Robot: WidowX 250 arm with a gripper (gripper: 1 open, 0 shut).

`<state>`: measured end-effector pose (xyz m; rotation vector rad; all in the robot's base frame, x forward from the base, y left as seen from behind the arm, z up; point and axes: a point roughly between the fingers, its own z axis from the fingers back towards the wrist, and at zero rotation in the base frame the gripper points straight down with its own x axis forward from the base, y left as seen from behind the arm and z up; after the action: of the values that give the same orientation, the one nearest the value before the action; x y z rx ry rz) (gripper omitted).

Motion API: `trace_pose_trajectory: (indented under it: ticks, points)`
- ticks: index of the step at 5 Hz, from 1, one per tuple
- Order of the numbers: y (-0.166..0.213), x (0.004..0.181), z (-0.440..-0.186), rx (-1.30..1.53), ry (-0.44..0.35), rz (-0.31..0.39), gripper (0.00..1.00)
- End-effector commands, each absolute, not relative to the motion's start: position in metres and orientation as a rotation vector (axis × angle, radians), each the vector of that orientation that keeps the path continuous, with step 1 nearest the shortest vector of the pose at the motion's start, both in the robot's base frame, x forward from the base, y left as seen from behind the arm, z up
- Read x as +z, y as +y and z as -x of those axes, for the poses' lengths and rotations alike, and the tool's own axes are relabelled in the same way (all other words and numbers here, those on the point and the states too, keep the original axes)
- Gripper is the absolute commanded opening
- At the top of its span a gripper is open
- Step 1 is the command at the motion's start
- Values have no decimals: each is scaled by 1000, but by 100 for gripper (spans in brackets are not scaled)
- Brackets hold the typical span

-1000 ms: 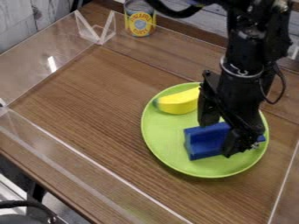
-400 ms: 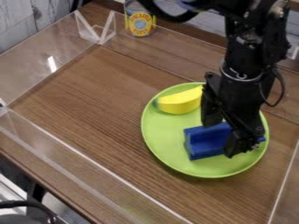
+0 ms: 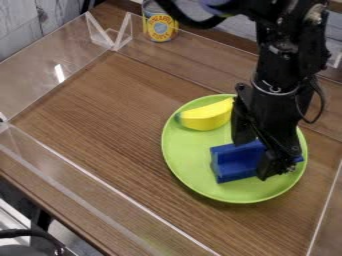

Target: Remove the blue object from inside the green plate and put it on the table

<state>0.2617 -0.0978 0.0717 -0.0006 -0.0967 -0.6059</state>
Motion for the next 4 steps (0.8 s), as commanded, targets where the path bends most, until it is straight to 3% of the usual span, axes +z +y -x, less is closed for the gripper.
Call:
trace_pose_trajectory:
  ticks: [1, 4]
  points:
    - [-95, 77, -267, -599, -135, -4, 100]
    - [-91, 74, -273, -591, -159, -15, 100]
